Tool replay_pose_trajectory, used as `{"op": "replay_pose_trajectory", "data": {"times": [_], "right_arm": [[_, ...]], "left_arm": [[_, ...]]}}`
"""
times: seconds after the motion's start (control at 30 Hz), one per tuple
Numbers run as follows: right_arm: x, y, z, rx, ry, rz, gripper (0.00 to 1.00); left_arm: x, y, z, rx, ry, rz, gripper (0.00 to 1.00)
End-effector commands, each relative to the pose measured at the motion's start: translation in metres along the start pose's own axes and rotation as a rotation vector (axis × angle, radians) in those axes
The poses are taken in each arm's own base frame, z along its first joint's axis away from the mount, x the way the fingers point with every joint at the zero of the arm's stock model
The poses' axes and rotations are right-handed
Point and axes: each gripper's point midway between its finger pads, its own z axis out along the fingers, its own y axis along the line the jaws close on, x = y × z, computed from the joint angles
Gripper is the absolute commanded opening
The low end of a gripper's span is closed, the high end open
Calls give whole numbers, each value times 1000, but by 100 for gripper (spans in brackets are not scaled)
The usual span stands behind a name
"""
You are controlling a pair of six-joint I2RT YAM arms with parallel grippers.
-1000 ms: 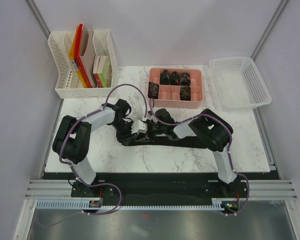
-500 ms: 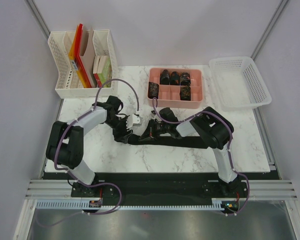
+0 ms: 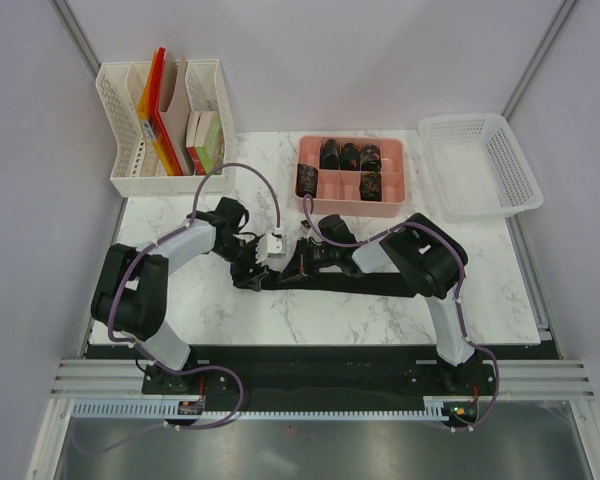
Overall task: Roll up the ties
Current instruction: Roll the tie at the center of the board.
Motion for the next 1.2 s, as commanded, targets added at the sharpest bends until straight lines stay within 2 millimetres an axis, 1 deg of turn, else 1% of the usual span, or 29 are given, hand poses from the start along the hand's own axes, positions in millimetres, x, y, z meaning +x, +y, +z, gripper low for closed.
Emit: {"op": "replay_pose_trajectory", "data": {"times": [0.0,0.07,0.1,0.13,0.17,0.2,0.27,0.3,0.4,0.47,0.57,0.67,0.7,0.8,0.9,1.0,1.1,1.13,1.17], "right_arm": [[9,-35,2,109,10,29,0],[9,-35,3,110,11,30,0],[10,-36,3,111,11,31,0],[10,-37,3,111,12,33,0],[10,-37,3,112,11,33,0],[10,-37,2,113,9,32,0],[10,-37,2,114,12,34,0],[11,-37,3,115,14,31,0],[10,-36,3,114,13,29,0],[10,-37,3,113,13,34,0],[11,-37,4,113,14,33,0],[11,-36,4,108,13,38,0],[11,-34,4,104,16,37,0],[10,-33,5,101,13,37,0],[10,-32,5,96,13,43,0],[10,-30,6,83,12,43,0],[9,-23,5,51,10,39,0],[9,-21,5,45,11,39,0],[8,-19,5,38,9,37,0]], "left_arm": [[14,-5,6,8,42,73,69],[20,-4,8,-6,64,70,68],[21,-3,7,-17,63,73,64],[15,1,3,-44,43,84,61],[12,-1,2,-48,30,86,60],[5,-2,1,-45,-3,94,57],[-7,0,-5,-67,-38,111,55],[-11,0,-6,-67,-52,115,52],[-22,4,-9,-75,-77,124,49],[-31,6,-11,-79,-96,120,49],[-43,6,-10,-66,-117,119,49],[-52,1,1,-33,-128,115,48],[-54,3,5,-32,-132,113,48],[-64,1,17,-23,-142,91,49],[-66,0,30,-23,-117,99,49],[-62,-1,40,-17,-81,99,50],[-48,0,49,-17,-15,96,49],[-42,-1,50,-8,7,87,47],[-32,0,53,-8,46,79,43]]}}
